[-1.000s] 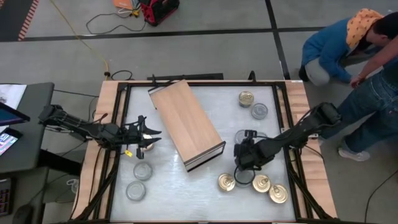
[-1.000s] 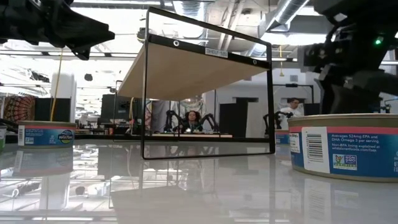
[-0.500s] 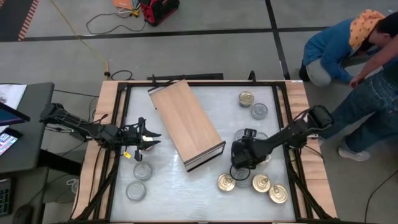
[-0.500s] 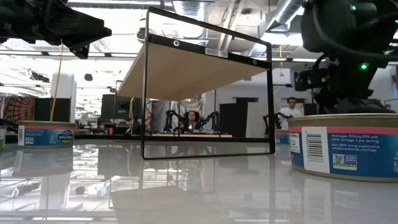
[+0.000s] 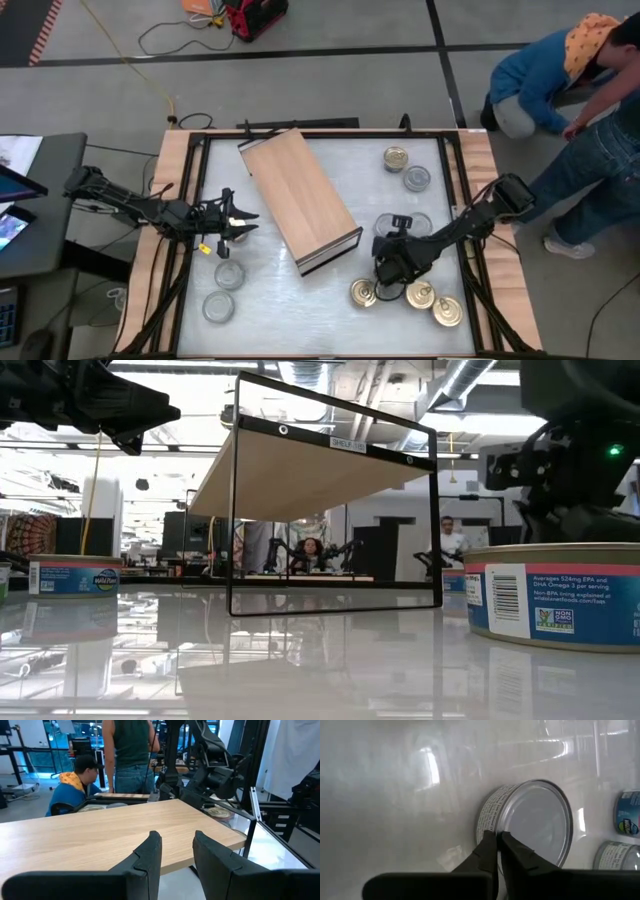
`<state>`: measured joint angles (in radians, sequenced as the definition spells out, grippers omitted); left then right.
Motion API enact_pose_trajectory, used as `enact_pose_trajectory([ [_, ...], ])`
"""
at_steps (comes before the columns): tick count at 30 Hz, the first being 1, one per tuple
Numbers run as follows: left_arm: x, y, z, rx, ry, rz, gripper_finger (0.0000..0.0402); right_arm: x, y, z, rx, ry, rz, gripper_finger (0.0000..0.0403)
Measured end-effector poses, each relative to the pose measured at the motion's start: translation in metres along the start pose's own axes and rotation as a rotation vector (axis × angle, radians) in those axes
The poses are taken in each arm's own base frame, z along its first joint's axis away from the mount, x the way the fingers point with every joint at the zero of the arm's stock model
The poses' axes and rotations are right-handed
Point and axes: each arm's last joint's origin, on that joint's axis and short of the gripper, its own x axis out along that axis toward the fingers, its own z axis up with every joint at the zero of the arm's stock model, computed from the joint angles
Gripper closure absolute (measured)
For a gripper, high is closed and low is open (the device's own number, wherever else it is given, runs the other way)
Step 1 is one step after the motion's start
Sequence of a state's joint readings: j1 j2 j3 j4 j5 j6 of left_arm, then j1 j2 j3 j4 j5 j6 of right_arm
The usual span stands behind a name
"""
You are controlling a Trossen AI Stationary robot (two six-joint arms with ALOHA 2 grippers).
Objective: Stack canned seafood by type on shelf
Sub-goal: Put the green tuna can on the shelf
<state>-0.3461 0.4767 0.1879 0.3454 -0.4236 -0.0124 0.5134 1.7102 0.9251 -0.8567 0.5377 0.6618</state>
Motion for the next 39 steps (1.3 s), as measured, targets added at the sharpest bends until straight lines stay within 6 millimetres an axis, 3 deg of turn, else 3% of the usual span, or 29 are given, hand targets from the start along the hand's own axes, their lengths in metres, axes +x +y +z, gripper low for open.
enact_pose_trajectory([
  [17,0.000,0.000,-0.002,-0.007,0.018,0.001,0.0298,-0.011,0.018,-0.005,-0.073,-0.064,0.042,0.0358],
  [27,0.000,0.000,-0.002,-0.008,0.020,0.002,0.0298,-0.026,0.010,0.005,-0.085,-0.038,0.094,0.0359],
  [35,0.000,0.000,-0.002,-0.012,0.021,0.002,0.0298,-0.054,-0.029,0.012,0.027,-0.093,0.140,0.0359],
  [39,0.000,0.000,-0.002,-0.013,0.021,0.002,0.0298,-0.051,-0.060,0.013,0.108,-0.024,0.210,0.0341],
])
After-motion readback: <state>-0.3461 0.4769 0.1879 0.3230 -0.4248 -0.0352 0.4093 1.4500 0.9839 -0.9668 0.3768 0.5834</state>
